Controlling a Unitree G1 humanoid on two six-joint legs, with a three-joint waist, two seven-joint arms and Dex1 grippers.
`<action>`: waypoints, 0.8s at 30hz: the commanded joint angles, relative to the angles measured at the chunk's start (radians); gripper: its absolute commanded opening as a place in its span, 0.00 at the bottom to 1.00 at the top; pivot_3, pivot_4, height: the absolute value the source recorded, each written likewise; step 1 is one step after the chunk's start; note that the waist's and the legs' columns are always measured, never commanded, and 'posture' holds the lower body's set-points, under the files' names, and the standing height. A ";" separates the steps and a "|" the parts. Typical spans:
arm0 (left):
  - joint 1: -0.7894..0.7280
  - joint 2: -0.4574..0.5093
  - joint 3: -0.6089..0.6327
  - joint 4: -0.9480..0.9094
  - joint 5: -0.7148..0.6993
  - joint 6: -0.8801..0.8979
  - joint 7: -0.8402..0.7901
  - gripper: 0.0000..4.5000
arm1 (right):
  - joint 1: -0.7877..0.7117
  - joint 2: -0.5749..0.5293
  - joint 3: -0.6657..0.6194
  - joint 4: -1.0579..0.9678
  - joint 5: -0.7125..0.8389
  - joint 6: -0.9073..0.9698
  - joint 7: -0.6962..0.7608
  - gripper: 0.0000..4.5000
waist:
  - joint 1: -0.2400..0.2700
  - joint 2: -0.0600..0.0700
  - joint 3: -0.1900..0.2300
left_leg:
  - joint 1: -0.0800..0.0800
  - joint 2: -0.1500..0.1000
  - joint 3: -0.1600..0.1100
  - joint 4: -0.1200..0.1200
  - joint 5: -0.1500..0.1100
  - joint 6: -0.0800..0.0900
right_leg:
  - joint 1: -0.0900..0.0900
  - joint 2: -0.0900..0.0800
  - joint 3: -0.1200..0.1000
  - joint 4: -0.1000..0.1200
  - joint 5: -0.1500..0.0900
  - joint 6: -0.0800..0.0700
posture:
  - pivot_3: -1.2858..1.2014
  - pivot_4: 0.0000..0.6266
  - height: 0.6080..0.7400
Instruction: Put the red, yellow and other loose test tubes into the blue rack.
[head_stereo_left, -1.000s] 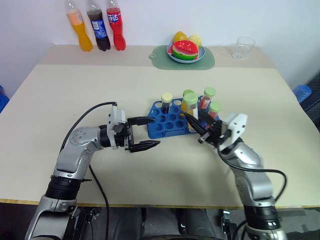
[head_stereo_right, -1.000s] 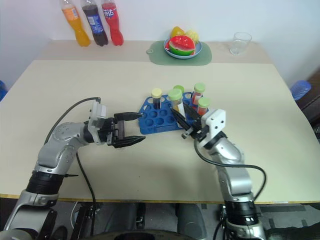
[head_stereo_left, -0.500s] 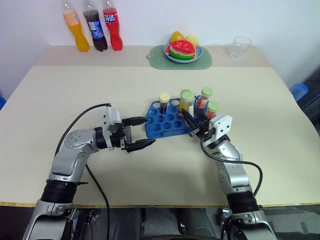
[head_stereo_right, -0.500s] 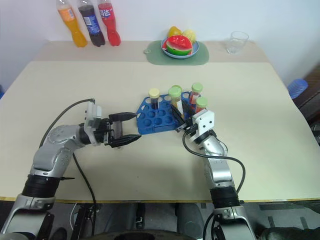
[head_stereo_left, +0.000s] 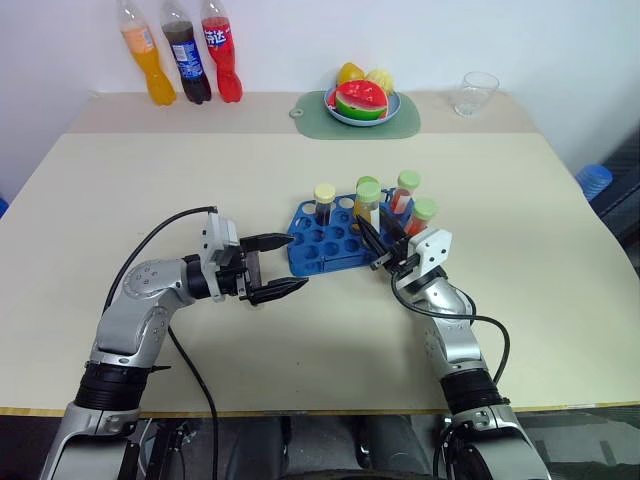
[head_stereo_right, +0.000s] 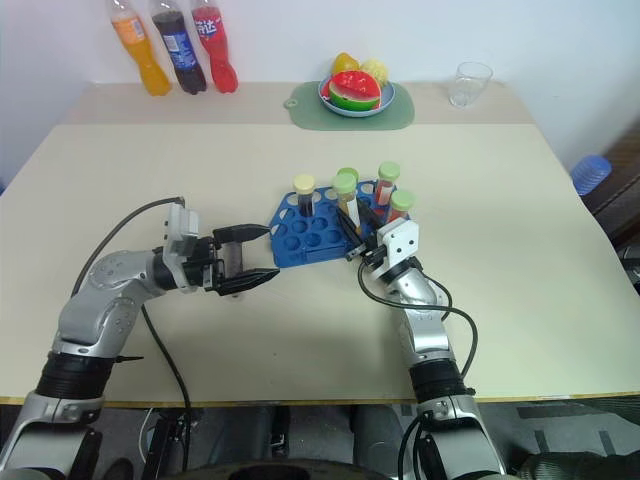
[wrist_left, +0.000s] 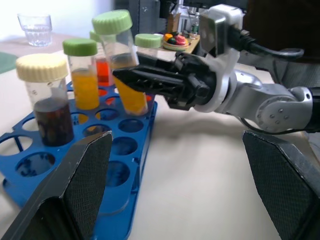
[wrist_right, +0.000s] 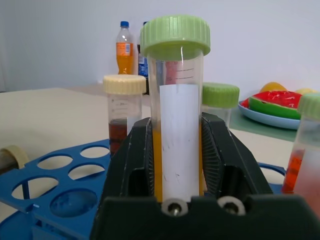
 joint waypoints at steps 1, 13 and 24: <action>0.005 -0.002 0.040 -0.036 -0.030 0.018 0.036 0.95 | 0.000 -0.018 -0.012 0.023 0.011 -0.005 0.024 0.29 | 0.000 0.000 0.000 | 0.000 0.000 0.000 0.000 0.000 0.000 | 0.000 0.000 0.000 0.000 0.000 0.000 | 0.52 0.24 1.00; -0.005 -0.042 0.155 -0.138 -0.116 0.235 0.365 0.95 | 0.211 -0.235 0.003 -0.396 -0.009 0.194 0.092 0.84 | 0.008 0.000 0.000 | -0.001 0.000 0.000 0.000 0.000 0.000 | 0.000 -0.001 0.000 0.000 0.001 0.003 | 0.52 0.24 1.00; -0.305 -0.015 0.351 -0.186 -0.285 1.324 0.926 0.95 | 0.478 -0.623 -0.179 -0.832 0.223 0.563 0.311 0.84 | 0.007 -0.006 0.001 | 0.001 -0.001 -0.003 0.001 0.000 0.000 | 0.002 0.000 -0.001 -0.001 0.000 0.000 | 0.52 0.24 1.00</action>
